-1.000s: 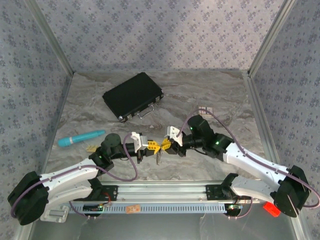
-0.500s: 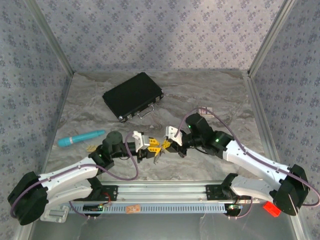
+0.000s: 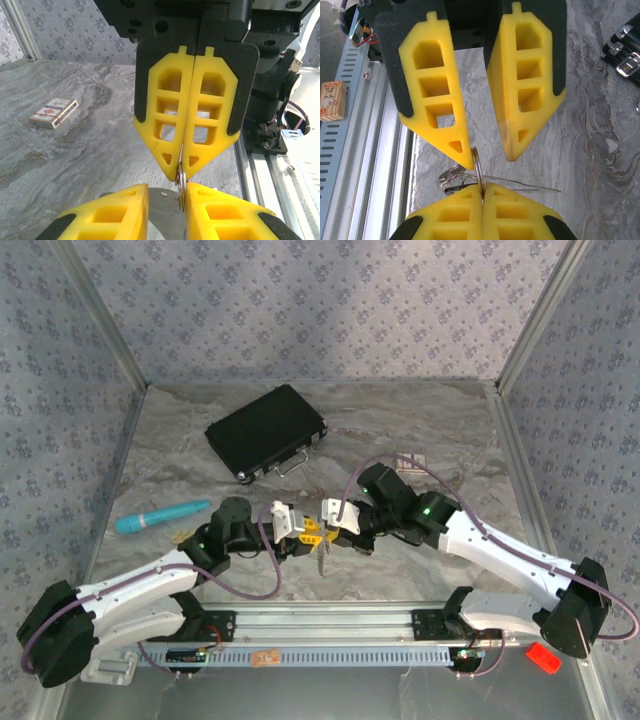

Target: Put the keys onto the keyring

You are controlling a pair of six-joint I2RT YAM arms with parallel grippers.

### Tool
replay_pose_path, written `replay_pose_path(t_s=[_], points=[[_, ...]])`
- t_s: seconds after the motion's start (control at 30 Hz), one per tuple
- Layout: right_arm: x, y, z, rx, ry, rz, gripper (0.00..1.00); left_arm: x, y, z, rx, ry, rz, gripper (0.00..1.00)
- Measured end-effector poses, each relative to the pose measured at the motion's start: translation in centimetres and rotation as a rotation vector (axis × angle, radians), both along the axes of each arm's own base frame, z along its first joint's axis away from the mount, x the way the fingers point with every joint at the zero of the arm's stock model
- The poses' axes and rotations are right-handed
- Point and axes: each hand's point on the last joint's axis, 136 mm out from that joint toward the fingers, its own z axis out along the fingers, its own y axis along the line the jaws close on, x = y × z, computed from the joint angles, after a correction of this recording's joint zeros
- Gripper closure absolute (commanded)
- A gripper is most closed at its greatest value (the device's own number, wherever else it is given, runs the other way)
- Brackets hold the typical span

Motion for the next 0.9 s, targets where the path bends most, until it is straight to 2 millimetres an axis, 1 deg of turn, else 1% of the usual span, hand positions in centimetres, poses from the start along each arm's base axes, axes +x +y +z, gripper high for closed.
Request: replay_pose_path(t_s=[0.23,0.37,0.5,0.6,0.73,0.77,0.8,0.9], points=[[-0.1,0.5,-0.3,-0.022,-0.004,0.015,1.0,-0.3,-0.1,0.2,-0.001,-0.006,-0.021,0.87],[-0.1,0.8,-0.4,-0.031,-0.012,0.021,1.0,-0.4,-0.1,0.1,0.002,-0.001,-0.03,0.9],[-0.1,0.8,-0.4,-0.032,-0.012,0.021,1.0,-0.6,-0.1,0.0,0.004,0.001,-0.039,0.99],[-0.2,0.7,-0.2,-0.026,-0.015,0.02,1.0,-0.7,-0.1,0.1,0.002,0.0,-0.044,1.0],[-0.1,0.4,0.5,0.015,-0.019,0.001,0.71,-0.7,-0.2,0.6,-0.016,-0.015,-0.047,1.0],[0.0,0.4,0.8,0.034,-0.025,-0.005,0.67,-0.7,-0.2,0.6,-0.015,-0.015,-0.046,1.0],[0.1,0.3,1.1,0.052,-0.033,-0.015,0.65,-0.6,-0.2,0.6,-0.017,-0.015,-0.042,1.0],[0.4,-0.2,1.6,0.101,-0.047,-0.05,0.63,-0.5,-0.3,1.0,-0.046,-0.018,-0.034,1.0]])
